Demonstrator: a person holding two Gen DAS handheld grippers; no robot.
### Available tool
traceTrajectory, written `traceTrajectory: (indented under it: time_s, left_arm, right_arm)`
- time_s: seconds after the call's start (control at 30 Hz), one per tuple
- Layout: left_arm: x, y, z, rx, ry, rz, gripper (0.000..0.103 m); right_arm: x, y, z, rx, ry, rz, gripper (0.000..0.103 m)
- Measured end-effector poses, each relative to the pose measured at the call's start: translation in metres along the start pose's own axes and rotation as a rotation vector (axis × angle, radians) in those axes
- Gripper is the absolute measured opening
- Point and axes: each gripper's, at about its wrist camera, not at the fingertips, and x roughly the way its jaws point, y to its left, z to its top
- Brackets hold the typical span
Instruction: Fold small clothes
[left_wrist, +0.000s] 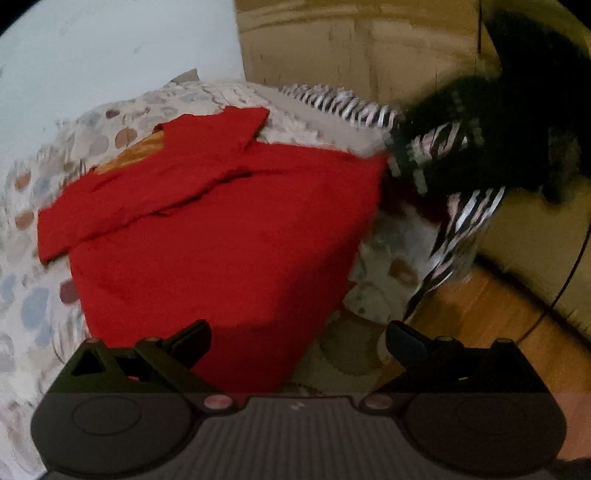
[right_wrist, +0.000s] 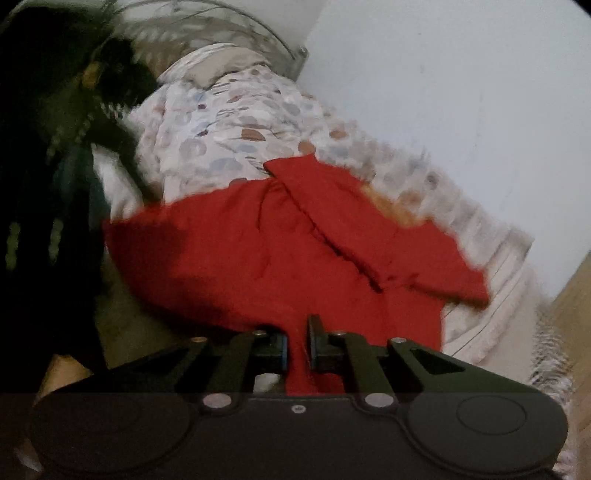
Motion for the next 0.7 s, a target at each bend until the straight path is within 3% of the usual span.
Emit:
traceTrajectory:
  time_s: [0.17,0.27,0.37,0.43,0.53,0.67,0.7]
  left_arm:
    - [0.042,-0.024,0.012,0.111,0.057,0.189,0.102]
    - [0.057,-0.027,0.017,0.150,0.045,0.270,0.102]
    - [0.063,-0.021,0.017,0.179,0.030,0.348,0.093]
    - [0.060,-0.011,0.016,0.178,0.036,0.389,0.080]
    - [0.047,0.016,0.015,0.119,0.049,0.364,0.066]
    - [0.025,0.052,0.007,0.000,0.039,0.327,0.058]
    - [0.019,0.060,0.004,-0.036,0.033,0.312,0.051]
  right_arm:
    - [0.004,-0.031,0.030,0.149,0.068,0.105,0.010]
    - [0.005,-0.040,0.041,0.218,0.094,0.157,0.010]
    - [0.005,-0.049,0.045,0.269,0.111,0.191,0.010]
    - [0.005,-0.055,0.045,0.298,0.113,0.204,0.010]
    - [0.003,-0.064,0.043,0.355,0.106,0.223,0.009]
    - [-0.002,-0.072,0.043,0.392,0.070,0.216,0.009]
    - [-0.003,-0.073,0.044,0.407,0.056,0.214,0.009]
